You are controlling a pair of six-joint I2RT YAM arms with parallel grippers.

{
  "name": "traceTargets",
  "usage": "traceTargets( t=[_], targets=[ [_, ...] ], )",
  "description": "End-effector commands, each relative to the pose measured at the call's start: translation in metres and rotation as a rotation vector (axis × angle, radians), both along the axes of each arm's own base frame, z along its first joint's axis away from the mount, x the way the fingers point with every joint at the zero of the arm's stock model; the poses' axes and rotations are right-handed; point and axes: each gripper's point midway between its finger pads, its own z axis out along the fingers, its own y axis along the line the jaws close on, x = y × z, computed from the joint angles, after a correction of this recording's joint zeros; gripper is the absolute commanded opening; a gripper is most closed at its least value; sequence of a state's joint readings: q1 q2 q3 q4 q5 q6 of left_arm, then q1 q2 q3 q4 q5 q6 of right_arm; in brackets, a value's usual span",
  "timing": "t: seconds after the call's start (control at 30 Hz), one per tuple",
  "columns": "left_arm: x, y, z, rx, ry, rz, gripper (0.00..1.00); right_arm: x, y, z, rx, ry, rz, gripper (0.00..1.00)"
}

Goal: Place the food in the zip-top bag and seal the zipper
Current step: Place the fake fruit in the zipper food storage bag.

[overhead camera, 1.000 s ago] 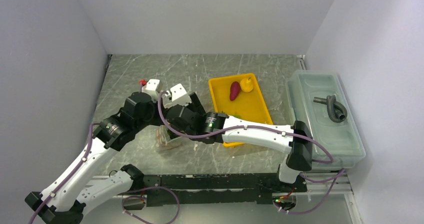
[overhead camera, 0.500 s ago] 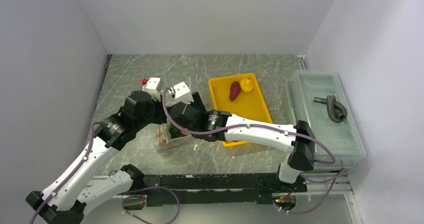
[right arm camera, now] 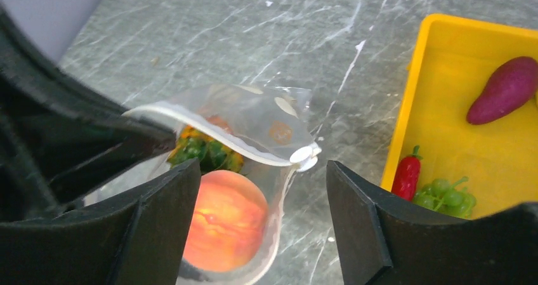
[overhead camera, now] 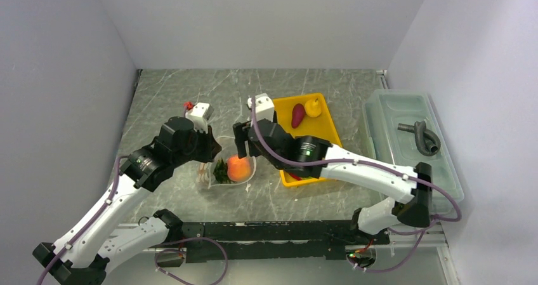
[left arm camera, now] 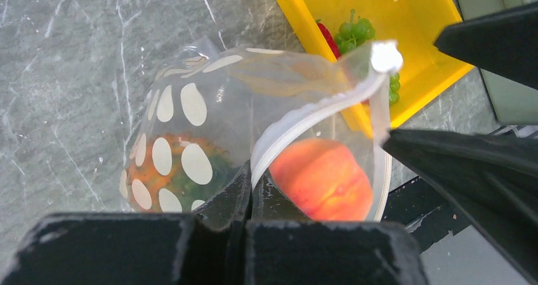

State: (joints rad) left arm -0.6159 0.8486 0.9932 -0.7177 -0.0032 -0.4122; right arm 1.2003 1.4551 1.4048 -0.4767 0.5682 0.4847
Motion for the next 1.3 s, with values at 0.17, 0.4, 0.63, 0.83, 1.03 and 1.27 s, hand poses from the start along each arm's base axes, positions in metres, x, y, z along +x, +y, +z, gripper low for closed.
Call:
traceTargets(
  t=[0.17, 0.4, 0.63, 0.83, 1.03, 1.27],
  targets=[
    [0.003, -0.003, 0.008, -0.021, -0.018, -0.014, 0.0, -0.046, 0.005, 0.009, 0.094, 0.084, 0.217, 0.58],
    [0.003, -0.003, 0.008, -0.025, -0.017, -0.014, 0.0, -0.08, 0.017, -0.006, 0.071, 0.164, 0.331, 0.4],
    [0.003, -0.002, 0.008, -0.024, -0.019, -0.012, 0.0, -0.097, 0.022, -0.025, 0.048, 0.221, 0.351, 0.36],
    [0.003, -0.002, 0.008, -0.025, -0.018, -0.012, 0.0, -0.106, 0.026, -0.04, 0.015, 0.257, 0.362, 0.35],
    [0.003, -0.002, 0.008, -0.026, -0.017, -0.013, 0.0, -0.106, 0.028, -0.048, -0.004, 0.27, 0.356, 0.35],
    [0.003, -0.002, 0.008, -0.027, -0.018, -0.015, 0.0, -0.094, 0.026, -0.056, -0.048, 0.255, 0.291, 0.35]
  ],
)
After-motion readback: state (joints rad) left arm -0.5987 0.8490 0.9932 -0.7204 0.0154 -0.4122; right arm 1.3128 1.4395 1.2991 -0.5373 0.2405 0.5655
